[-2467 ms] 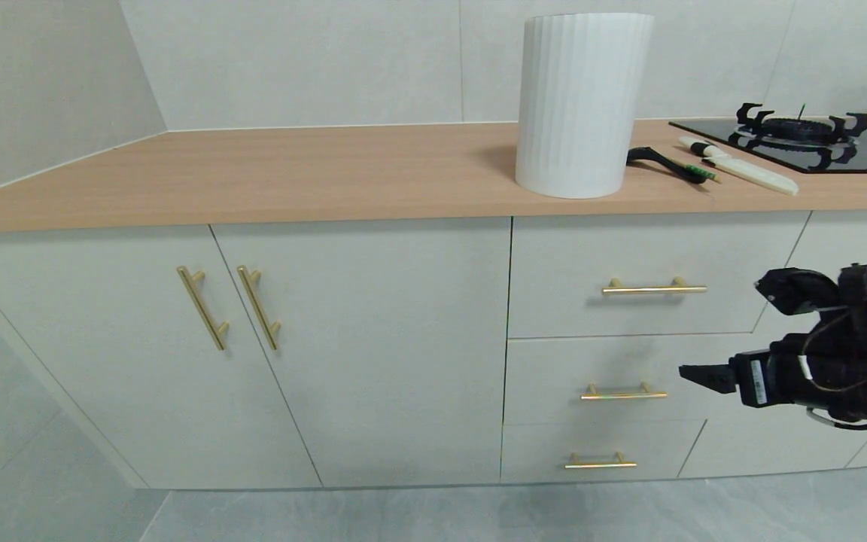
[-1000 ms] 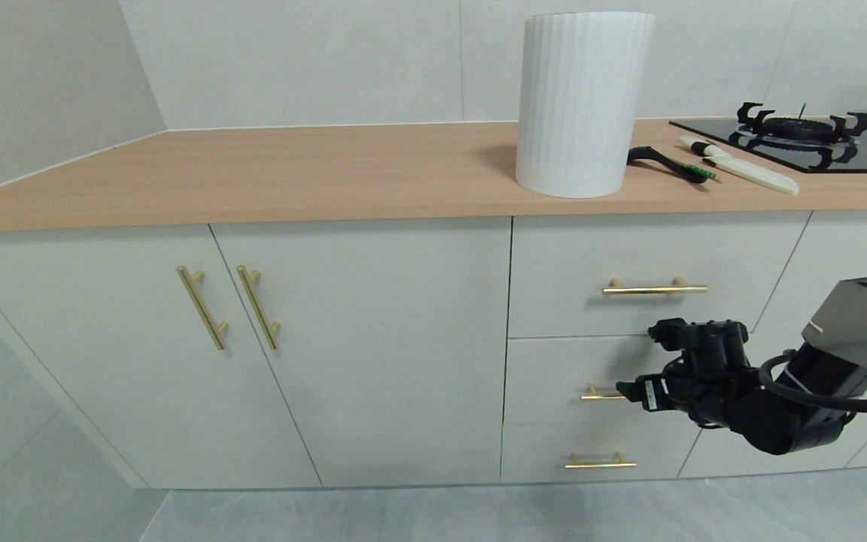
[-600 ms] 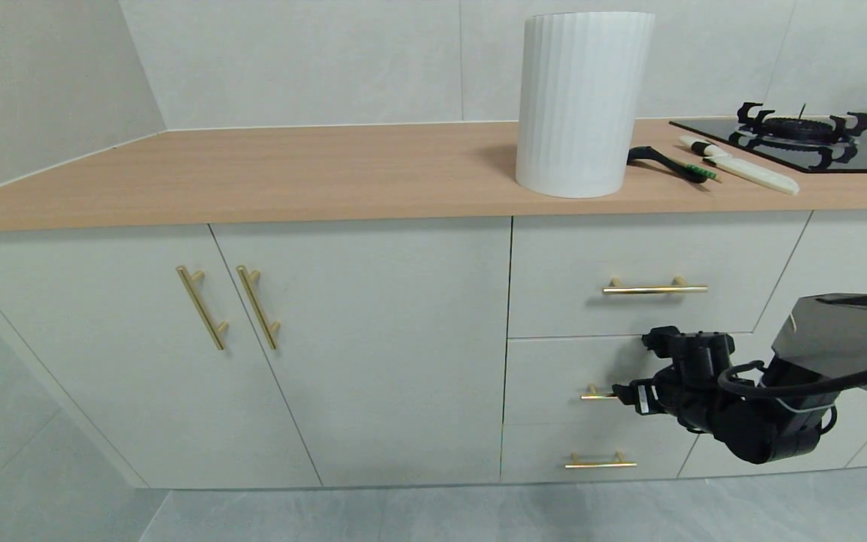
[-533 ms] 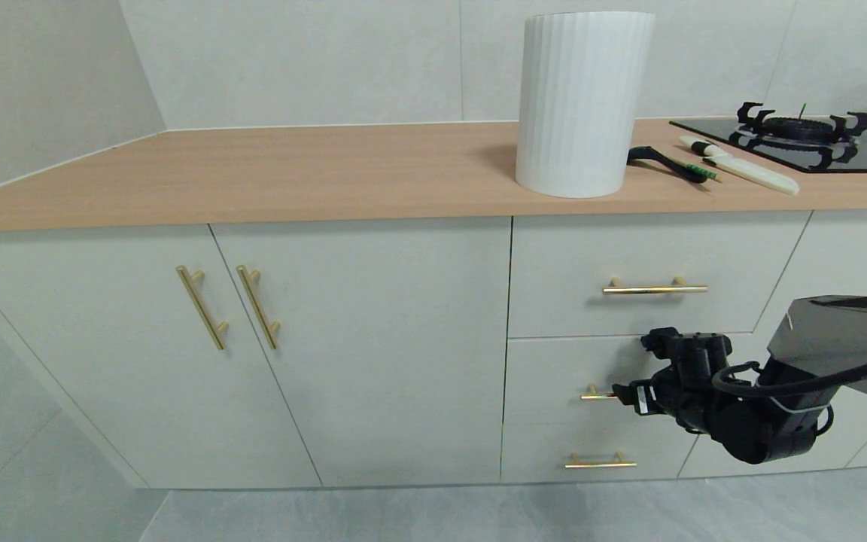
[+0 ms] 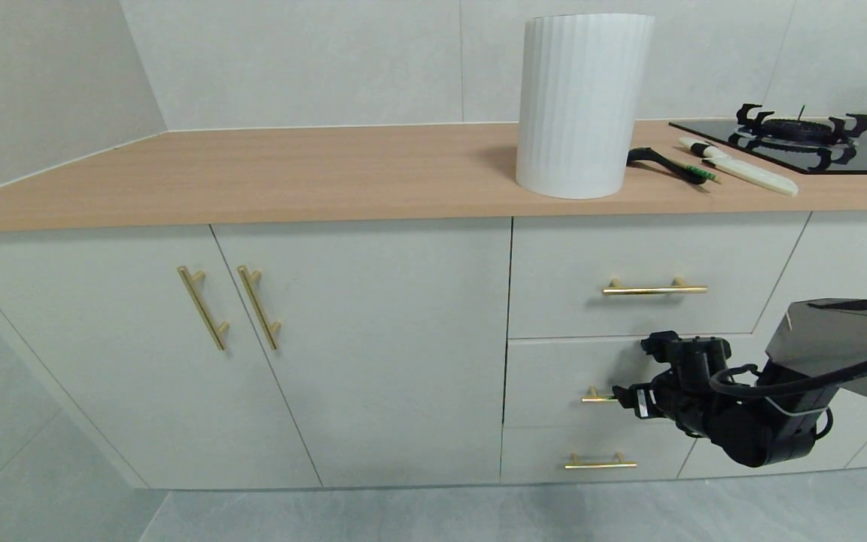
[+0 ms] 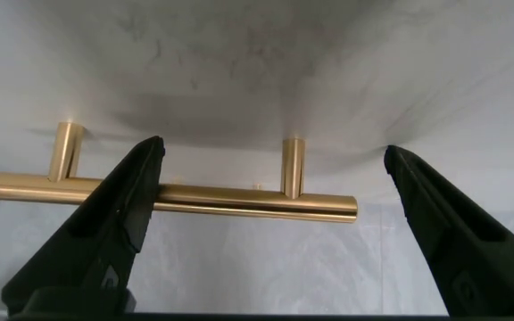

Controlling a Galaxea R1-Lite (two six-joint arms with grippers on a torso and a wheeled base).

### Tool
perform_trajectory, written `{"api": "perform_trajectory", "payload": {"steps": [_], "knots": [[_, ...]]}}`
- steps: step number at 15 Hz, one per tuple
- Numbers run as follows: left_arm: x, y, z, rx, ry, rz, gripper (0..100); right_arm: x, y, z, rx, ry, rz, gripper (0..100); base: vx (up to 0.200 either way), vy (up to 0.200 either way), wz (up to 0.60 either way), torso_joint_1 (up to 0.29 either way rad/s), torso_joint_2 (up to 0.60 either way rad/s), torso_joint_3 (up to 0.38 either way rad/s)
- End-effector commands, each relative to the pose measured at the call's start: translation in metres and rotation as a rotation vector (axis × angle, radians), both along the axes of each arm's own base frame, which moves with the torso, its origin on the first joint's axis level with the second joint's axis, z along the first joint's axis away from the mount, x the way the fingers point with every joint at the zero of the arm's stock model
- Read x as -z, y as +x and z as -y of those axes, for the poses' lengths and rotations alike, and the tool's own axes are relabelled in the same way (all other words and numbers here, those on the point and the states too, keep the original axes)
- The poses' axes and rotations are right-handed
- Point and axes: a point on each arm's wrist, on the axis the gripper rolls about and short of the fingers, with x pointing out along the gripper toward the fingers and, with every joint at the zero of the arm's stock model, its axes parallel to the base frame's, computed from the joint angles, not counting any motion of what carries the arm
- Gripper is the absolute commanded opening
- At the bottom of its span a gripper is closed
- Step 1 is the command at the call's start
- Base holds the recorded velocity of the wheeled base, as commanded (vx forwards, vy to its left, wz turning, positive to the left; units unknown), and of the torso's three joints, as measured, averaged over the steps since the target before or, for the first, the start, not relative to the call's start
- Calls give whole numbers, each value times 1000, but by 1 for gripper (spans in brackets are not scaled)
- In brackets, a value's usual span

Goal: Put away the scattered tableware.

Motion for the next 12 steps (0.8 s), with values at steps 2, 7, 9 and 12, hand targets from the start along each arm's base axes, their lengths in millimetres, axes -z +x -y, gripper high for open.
{"api": "perform_trajectory", "payload": {"steps": [2,7,9,12], "knots": [[0,0,0,0,0,-2,100,0,-2,0,-3,-5,-8,100,0,0,0,0,0,0],[0,0,0,0,0,-2,100,-28,-17,2,-18,-6,-74,100,0,0,0,0,0,0],[0,0,0,0,0,0,100,-55,-29,4,-45,10,-107,100,0,0,0,0,0,0],[0,0,0,0,0,0,100,-102,-50,1,-97,39,-115,100,0,0,0,0,0,0]]}}
